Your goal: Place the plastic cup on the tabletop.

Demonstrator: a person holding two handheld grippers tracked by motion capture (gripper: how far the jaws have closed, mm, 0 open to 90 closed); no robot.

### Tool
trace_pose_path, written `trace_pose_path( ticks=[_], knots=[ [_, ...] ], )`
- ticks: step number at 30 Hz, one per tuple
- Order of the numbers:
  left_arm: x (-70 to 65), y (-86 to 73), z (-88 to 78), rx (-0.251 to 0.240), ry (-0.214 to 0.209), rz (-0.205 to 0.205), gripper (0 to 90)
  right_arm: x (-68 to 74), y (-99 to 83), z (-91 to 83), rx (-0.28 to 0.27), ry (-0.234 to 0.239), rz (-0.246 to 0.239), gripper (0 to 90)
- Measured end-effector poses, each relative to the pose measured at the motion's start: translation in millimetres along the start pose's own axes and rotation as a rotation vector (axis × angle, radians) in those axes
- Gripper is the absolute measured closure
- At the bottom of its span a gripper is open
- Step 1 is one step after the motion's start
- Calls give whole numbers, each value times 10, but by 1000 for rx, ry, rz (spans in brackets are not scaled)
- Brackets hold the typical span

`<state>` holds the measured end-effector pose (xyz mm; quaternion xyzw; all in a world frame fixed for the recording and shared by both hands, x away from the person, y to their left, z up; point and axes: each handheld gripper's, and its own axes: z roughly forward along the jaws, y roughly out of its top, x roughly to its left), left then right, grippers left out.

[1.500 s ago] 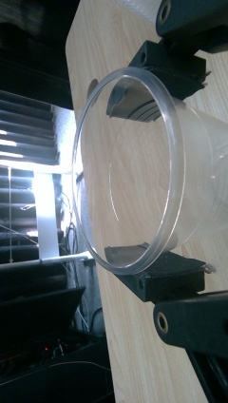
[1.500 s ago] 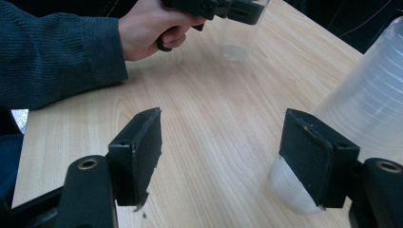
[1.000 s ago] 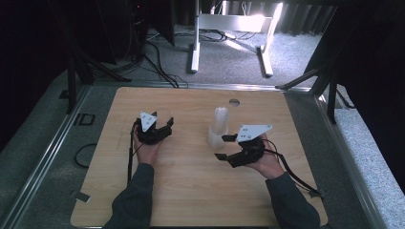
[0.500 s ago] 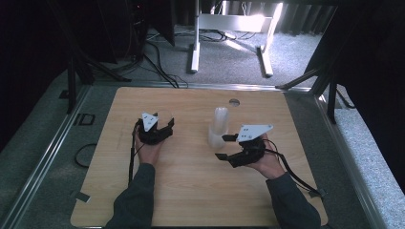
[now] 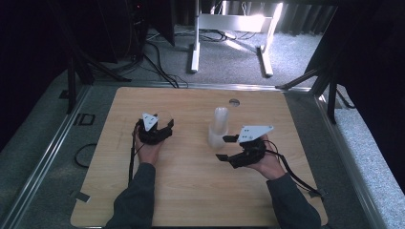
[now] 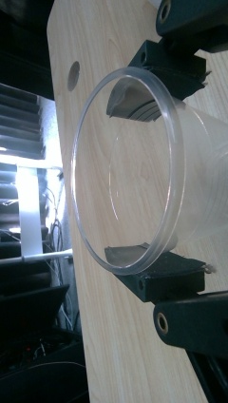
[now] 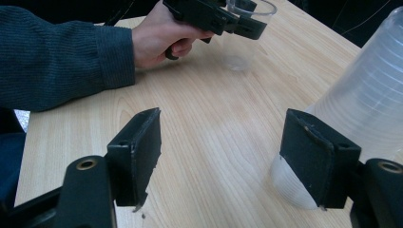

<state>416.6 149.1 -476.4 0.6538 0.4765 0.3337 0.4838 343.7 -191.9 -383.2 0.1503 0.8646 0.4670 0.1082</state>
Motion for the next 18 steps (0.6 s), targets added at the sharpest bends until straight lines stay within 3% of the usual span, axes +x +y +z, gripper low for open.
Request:
trace_pose_path(
  ticks=[18],
  knots=[
    [41,-43,51,19,20,5,283,2,8,-11,-3,-1,-2,297]
  ],
)
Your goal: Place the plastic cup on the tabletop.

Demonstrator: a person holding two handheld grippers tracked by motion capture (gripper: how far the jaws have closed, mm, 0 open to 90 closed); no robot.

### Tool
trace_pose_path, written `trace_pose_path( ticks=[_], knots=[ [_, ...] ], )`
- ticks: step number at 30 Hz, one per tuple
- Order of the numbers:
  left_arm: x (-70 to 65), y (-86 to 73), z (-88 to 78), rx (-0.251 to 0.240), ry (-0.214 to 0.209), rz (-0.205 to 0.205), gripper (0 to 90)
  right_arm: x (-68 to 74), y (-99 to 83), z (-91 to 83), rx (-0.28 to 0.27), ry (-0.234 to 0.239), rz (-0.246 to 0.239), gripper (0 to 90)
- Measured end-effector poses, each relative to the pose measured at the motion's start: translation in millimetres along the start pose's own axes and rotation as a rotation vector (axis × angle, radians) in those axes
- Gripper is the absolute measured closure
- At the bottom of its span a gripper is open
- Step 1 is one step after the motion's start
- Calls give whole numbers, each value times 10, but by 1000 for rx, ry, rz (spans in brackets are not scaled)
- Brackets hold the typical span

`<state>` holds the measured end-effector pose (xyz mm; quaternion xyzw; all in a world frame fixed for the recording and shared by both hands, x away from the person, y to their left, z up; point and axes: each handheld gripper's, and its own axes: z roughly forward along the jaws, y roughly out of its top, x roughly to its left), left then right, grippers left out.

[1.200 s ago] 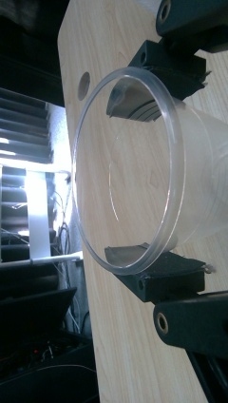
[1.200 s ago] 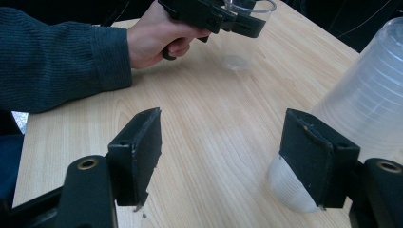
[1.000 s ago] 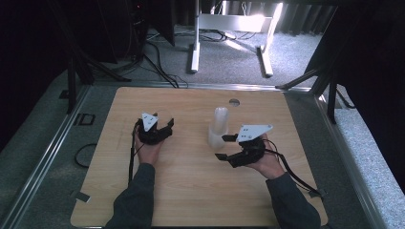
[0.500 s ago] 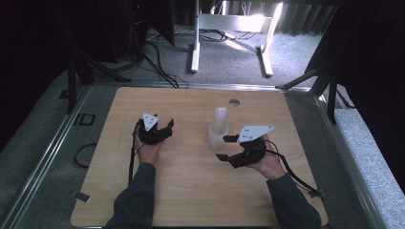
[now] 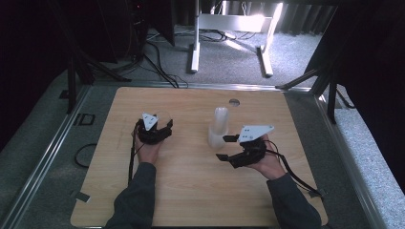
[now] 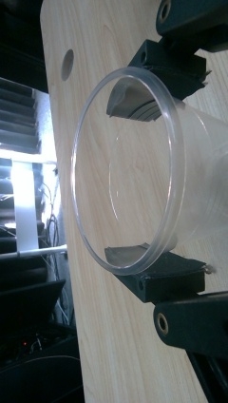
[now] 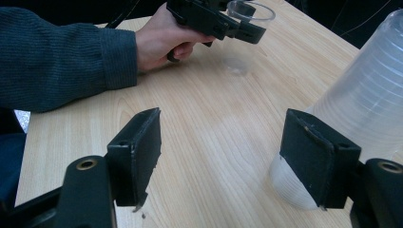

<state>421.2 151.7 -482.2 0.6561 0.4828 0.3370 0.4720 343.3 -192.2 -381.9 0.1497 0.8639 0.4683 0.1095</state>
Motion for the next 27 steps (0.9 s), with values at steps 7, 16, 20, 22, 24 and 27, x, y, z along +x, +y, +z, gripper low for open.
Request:
trace_pose_path(
  ticks=[7,16,20,22,24,27],
  knots=[
    [5,-14,13,10,8,7,281,-2,-6,1,1,-1,0,297],
    [0,-27,26,26,7,7,273,-6,0,-7,-1,0,1,297],
    [-5,-29,25,32,2,8,267,-5,4,-8,1,-1,0,297],
    [-7,-27,23,32,4,10,267,-5,6,-11,1,-2,0,297],
    [-1,-24,18,35,1,7,265,-9,9,-19,-1,-3,-1,297],
    [1,-29,20,43,3,7,256,-9,11,-22,-1,-4,-1,297]
  ],
)
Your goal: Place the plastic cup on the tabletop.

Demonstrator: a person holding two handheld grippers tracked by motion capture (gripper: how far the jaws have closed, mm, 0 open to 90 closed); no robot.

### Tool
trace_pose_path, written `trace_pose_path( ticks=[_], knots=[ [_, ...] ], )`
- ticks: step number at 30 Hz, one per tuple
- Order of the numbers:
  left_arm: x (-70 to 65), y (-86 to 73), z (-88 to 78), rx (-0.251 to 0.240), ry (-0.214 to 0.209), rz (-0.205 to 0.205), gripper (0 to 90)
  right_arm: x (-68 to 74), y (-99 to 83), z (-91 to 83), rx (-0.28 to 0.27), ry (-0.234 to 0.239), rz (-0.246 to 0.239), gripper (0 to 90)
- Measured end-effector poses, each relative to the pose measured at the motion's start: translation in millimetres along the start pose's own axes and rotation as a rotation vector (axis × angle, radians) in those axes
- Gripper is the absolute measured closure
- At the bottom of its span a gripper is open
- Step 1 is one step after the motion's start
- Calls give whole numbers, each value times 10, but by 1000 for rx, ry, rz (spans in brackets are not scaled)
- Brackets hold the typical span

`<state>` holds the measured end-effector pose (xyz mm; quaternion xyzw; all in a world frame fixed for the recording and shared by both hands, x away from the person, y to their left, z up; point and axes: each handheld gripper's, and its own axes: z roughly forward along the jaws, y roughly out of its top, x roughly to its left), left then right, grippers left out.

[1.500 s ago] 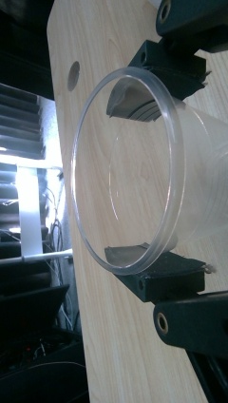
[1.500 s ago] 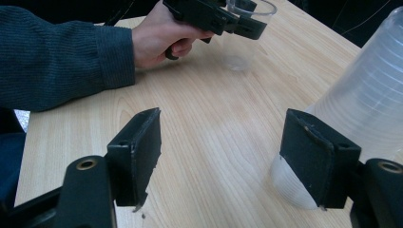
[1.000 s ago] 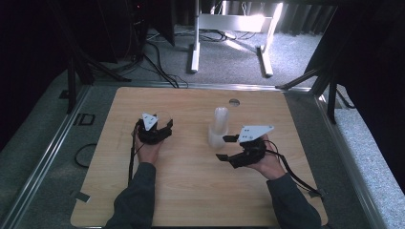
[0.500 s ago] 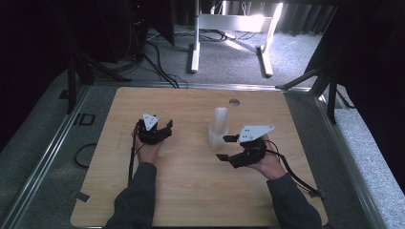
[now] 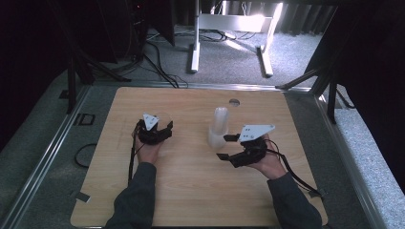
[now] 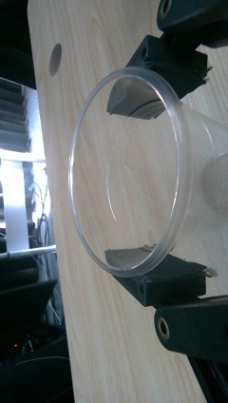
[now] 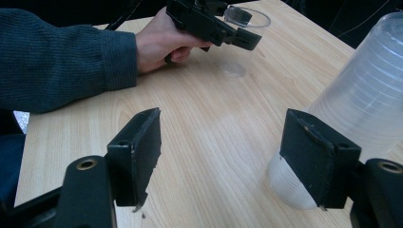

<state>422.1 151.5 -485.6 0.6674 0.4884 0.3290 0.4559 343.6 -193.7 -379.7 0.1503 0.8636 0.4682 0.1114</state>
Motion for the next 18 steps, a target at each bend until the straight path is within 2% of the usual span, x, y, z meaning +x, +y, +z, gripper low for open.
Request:
trace_pose_path(
  ticks=[14,18],
  knots=[
    [5,-4,-3,33,-27,-22,137,1,1,0,-1,-1,-1,297],
    [4,7,-18,38,-31,-14,112,3,-2,6,0,0,-2,297]
  ],
)
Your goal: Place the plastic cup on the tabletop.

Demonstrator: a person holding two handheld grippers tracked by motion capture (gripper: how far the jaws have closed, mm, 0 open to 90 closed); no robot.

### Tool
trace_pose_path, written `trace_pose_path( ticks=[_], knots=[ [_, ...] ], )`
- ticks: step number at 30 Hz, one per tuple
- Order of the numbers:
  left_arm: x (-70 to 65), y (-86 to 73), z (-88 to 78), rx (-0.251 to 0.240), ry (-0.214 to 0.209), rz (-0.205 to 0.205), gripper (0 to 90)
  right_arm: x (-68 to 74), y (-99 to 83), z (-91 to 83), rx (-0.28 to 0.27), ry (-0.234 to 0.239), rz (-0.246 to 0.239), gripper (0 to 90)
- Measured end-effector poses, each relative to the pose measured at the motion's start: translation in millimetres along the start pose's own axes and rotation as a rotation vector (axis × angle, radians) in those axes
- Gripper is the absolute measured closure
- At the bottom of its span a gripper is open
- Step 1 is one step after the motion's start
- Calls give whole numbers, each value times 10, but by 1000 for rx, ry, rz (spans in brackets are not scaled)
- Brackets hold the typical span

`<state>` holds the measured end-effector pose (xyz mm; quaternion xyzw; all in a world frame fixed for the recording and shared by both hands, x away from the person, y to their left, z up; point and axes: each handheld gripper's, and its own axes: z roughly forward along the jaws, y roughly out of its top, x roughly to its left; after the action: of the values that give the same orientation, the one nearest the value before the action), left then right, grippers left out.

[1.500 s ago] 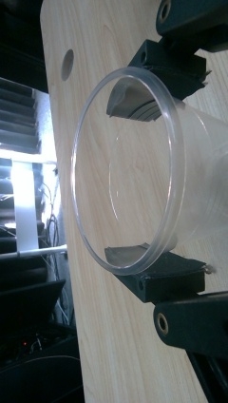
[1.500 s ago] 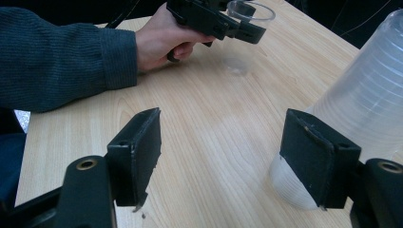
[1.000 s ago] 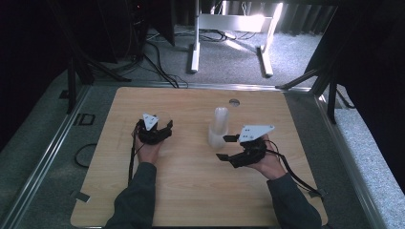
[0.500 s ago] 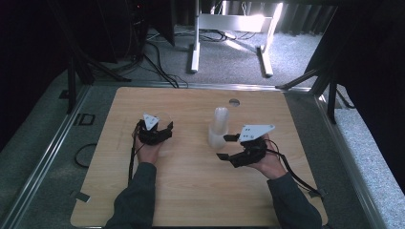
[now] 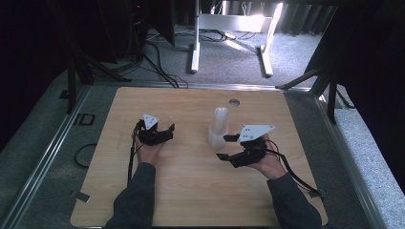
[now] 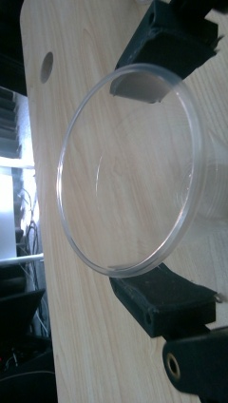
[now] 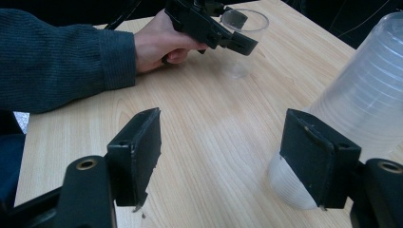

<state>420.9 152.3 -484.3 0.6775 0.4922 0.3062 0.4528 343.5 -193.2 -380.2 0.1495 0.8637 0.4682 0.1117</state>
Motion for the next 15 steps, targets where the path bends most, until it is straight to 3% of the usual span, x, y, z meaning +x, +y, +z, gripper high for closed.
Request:
trace_pose_path(
  ticks=[3,7,15],
  knots=[
    [0,7,-17,14,-7,8,96,-1,0,0,-1,0,0,297],
    [13,18,-38,19,-26,-15,81,0,0,-7,0,-1,0,297],
    [-19,77,-129,20,-56,-1,43,1,-3,-2,-2,1,1,296]
  ],
)
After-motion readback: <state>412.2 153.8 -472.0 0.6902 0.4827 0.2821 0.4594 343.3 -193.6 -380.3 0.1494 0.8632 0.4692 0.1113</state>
